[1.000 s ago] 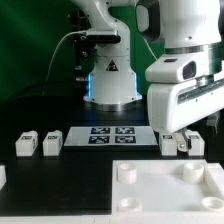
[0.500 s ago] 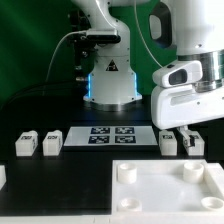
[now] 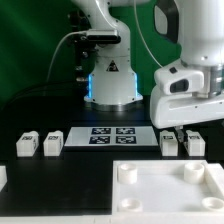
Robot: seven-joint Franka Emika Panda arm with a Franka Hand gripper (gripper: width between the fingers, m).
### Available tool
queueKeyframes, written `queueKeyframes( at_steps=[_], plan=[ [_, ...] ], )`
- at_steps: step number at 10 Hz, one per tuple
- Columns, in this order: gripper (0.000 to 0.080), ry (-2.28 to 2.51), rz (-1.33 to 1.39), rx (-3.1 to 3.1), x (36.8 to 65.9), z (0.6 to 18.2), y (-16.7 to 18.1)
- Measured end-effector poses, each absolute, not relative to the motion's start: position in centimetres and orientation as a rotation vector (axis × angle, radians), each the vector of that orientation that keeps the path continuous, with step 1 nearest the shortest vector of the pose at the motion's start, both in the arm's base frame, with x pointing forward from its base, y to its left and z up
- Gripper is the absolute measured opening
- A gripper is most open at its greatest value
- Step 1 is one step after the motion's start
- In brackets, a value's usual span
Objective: Assemble one leg
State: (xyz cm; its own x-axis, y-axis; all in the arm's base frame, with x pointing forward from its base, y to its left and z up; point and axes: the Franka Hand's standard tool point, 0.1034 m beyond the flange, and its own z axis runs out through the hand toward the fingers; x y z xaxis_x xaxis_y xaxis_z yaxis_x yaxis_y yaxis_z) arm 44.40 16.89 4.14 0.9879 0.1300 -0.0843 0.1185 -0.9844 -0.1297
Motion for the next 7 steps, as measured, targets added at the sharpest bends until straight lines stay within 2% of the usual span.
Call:
queueKeyframes(
  at_steps=[7],
  plan=[
    [0.0649,-0.189,0.14,-3.008,44.4,4.14,16.89]
  ],
)
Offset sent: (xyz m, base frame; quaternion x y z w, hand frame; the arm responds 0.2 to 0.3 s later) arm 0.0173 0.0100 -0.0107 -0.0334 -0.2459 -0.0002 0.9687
